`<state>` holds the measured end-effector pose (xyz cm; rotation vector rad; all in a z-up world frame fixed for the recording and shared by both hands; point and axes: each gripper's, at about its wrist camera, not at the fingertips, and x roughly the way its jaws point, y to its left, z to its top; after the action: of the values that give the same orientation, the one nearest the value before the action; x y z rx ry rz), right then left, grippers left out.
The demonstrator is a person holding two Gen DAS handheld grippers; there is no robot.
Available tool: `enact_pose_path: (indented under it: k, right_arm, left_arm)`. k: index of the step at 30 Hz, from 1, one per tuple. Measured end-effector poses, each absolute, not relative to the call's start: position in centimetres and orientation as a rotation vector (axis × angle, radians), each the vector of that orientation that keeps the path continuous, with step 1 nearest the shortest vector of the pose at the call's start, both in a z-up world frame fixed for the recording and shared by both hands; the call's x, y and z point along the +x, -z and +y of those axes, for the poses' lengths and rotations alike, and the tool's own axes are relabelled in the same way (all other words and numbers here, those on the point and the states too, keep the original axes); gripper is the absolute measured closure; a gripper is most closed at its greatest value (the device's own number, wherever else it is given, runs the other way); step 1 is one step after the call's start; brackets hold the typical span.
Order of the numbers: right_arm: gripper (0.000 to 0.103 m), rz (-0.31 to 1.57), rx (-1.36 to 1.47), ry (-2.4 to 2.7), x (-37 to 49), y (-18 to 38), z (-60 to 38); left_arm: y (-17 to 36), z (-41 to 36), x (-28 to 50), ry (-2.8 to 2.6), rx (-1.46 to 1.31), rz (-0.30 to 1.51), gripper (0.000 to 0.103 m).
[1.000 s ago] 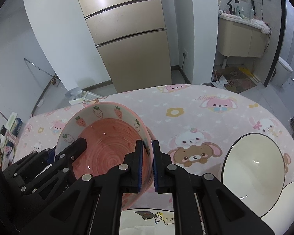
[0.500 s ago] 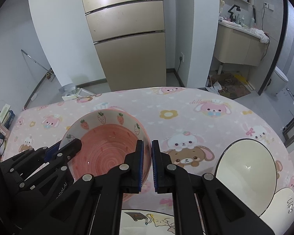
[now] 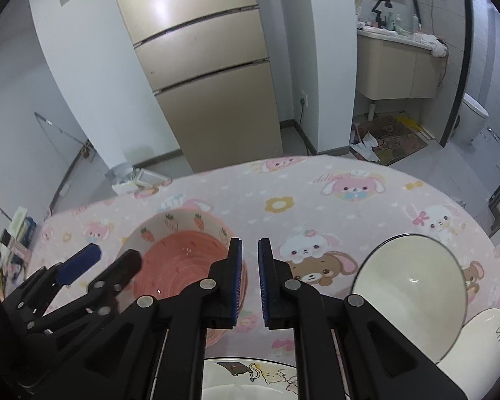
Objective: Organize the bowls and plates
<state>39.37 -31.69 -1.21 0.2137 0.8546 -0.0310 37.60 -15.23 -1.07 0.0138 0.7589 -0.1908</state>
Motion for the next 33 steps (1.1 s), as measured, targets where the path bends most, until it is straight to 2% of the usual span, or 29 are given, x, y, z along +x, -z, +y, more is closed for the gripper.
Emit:
enact_pose_path:
  k: [2, 4, 6, 13, 14, 15, 17, 19, 27, 33]
  right_arm:
    - [0.091, 0.829, 0.226, 0.030, 38.8, -0.1, -32.0]
    - [0.083, 0.793, 0.224, 0.050, 38.0, -1.6, -32.3]
    - [0.070, 0.732, 0.231, 0.065, 36.6, -3.8, -33.0]
    - [0.068, 0.620, 0.229, 0.120, 32.6, -10.1, -35.7]
    - [0.062, 0.602, 0.206, 0.143, 31.8, -11.0, -36.1]
    - [0.048, 0.581, 0.190, 0.170, 30.9, -11.7, -36.6]
    - [0.038, 0.546, 0.176, 0.216, 29.3, -12.6, -37.4]
    - [0.038, 0.532, 0.184, 0.246, 28.1, -13.0, -38.3]
    - [0.038, 0.589, 0.241, 0.366, 27.2, -11.5, -43.6]
    - [0.038, 0.683, 0.331, 0.337, 28.7, -8.6, -48.1]
  left_arm:
    - [-0.3, -15.1, 37.0, 0.205, -0.006, 0.723, 0.042]
    - [-1.5, -15.1, 36.3, 0.202, -0.005, 0.681, 0.039]
    - [-2.8, -15.2, 35.6, 0.208, 0.003, 0.638, 0.036]
    - [-6.1, -15.9, 33.4, 0.260, -0.040, 0.550, 0.015]
    - [-6.5, -16.1, 33.0, 0.258, -0.033, 0.528, 0.014]
    - [-6.8, -16.3, 32.6, 0.251, -0.024, 0.509, 0.012]
    - [-7.4, -16.9, 31.8, 0.234, -0.010, 0.470, 0.007]
    - [-7.9, -17.4, 31.2, 0.233, 0.000, 0.455, 0.003]
    - [-10.3, -23.0, 31.5, 0.316, 0.069, 0.450, 0.003]
    - [-7.4, -26.7, 32.9, 0.351, 0.031, 0.550, 0.004]
